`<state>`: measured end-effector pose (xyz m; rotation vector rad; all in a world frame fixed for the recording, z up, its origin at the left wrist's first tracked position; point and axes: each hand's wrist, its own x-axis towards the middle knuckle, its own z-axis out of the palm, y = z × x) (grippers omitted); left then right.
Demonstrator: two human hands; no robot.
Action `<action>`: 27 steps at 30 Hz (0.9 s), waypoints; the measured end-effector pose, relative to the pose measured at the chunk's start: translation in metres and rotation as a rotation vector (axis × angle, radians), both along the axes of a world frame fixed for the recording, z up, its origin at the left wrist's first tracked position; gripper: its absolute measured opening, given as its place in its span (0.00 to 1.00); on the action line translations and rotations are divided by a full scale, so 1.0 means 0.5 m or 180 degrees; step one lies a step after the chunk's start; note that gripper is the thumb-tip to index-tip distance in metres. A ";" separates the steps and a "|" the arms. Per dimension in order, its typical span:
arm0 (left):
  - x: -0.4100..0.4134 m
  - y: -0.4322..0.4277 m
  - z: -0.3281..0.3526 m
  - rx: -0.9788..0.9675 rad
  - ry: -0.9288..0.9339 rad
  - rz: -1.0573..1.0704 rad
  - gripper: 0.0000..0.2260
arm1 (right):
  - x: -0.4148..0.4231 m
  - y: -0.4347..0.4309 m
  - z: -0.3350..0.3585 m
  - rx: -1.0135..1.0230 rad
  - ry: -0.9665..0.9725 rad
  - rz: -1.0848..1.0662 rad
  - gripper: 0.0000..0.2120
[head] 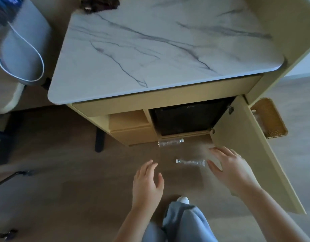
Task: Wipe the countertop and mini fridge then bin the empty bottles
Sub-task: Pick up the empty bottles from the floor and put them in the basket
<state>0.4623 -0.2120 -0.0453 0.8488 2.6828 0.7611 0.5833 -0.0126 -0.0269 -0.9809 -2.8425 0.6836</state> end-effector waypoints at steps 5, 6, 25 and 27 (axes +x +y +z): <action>-0.048 0.020 -0.091 -0.0272 -0.0054 -0.0337 0.15 | -0.016 0.008 -0.103 -0.0062 -0.0026 -0.0262 0.15; -0.060 0.029 -0.112 -0.0310 -0.0026 -0.0422 0.15 | -0.019 0.009 -0.130 -0.0104 -0.0063 -0.0307 0.16; -0.226 0.191 -0.800 -0.0635 0.0378 -0.1609 0.18 | -0.062 0.019 -0.844 0.0175 0.0113 -0.1120 0.22; -0.234 0.194 -0.889 -0.0793 0.0343 -0.1624 0.18 | -0.054 0.013 -0.932 0.0186 0.0040 -0.1210 0.23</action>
